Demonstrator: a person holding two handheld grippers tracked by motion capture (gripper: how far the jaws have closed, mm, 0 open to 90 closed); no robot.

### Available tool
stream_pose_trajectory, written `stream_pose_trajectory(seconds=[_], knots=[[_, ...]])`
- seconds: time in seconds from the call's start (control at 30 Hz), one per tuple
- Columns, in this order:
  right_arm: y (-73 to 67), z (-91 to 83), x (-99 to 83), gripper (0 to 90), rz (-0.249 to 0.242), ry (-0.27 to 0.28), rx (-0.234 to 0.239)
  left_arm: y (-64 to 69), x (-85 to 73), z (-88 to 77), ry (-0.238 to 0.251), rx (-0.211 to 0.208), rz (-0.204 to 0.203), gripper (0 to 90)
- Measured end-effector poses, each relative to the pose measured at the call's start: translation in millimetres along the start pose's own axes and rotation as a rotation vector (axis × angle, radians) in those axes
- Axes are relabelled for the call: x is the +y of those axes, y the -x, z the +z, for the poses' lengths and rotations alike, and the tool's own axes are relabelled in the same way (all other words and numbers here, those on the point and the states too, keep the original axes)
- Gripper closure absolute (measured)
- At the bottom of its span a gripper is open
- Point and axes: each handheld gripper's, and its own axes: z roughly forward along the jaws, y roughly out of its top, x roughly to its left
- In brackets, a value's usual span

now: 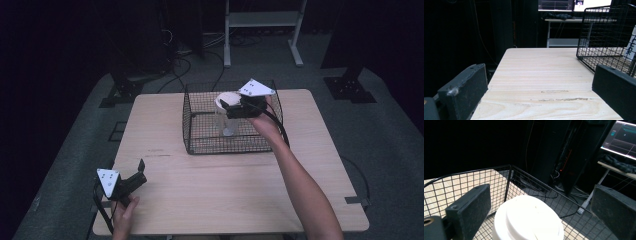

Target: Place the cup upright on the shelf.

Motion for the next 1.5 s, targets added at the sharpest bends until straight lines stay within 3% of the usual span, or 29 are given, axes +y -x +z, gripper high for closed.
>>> stream_pose_trajectory(seconds=[0.67,1.5], knots=[[0.7,-29.8,9.8,2.6,-0.025,0.017,0.005,0.4,0.0,-0.1,0.002,0.001,0.002,0.0],[8.3,-58.0,-5.5,2.7,-0.025,0.004,-0.003,0.7,0.0,0.1,0.001,0.003,0.004,0.0]])
